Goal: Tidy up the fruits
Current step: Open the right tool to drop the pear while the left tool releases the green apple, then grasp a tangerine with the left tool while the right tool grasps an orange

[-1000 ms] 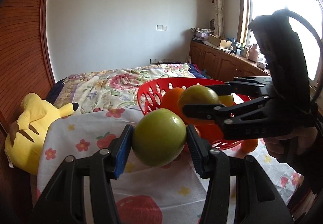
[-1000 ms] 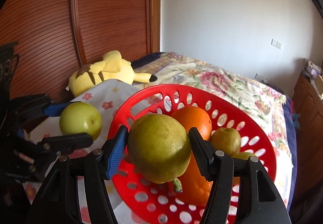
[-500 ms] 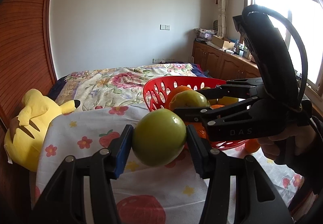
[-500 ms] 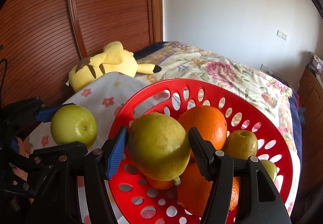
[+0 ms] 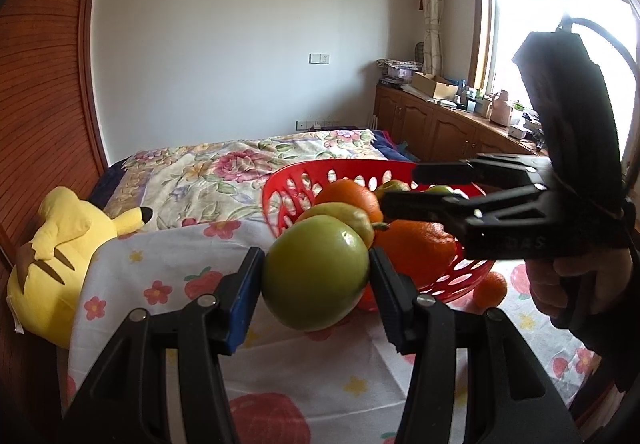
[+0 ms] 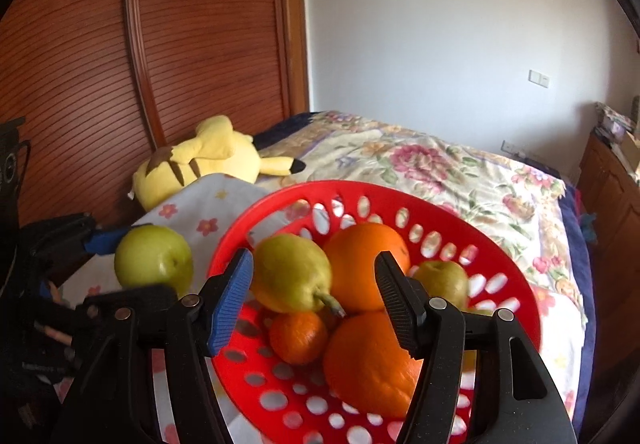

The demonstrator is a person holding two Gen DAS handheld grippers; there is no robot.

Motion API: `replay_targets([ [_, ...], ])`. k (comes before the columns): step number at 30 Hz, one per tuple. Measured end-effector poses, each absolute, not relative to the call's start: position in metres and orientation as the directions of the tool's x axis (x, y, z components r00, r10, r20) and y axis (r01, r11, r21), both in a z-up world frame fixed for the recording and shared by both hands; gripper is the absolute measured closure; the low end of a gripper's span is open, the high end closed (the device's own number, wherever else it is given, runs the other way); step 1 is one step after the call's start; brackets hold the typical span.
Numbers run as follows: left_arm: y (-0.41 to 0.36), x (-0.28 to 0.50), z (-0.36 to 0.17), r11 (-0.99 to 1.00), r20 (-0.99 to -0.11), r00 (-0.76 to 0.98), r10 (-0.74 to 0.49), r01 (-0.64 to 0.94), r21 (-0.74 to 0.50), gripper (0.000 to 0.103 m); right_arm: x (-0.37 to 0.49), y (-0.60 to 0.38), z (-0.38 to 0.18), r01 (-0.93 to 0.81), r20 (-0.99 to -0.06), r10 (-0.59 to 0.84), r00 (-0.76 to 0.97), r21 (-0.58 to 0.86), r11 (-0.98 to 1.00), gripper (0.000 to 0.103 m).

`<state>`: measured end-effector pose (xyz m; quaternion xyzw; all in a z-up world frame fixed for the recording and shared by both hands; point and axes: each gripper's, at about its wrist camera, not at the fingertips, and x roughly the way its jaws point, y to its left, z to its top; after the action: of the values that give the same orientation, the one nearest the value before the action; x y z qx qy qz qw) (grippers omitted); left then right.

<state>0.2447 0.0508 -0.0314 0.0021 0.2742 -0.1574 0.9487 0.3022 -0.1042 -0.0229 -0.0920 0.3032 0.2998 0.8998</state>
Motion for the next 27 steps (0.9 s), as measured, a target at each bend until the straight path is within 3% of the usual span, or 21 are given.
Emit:
replay_targets([
  [11, 0.004, 0.251, -0.034, 0.927, -0.532, 0.772, -0.347, 0.369, -0.070, 0.051, 0.260, -0.169, -0.028, -0.503, -0.570, 0.416, 0.708, 0.005, 0.864, 0.035],
  [27, -0.028, 0.264, -0.051, 0.930, -0.585, 0.744, -0.323, 0.364, -0.052, 0.050, 0.228, -0.230, -0.054, -0.407, -0.584, 0.353, 0.731, 0.042, 0.912, 0.035],
])
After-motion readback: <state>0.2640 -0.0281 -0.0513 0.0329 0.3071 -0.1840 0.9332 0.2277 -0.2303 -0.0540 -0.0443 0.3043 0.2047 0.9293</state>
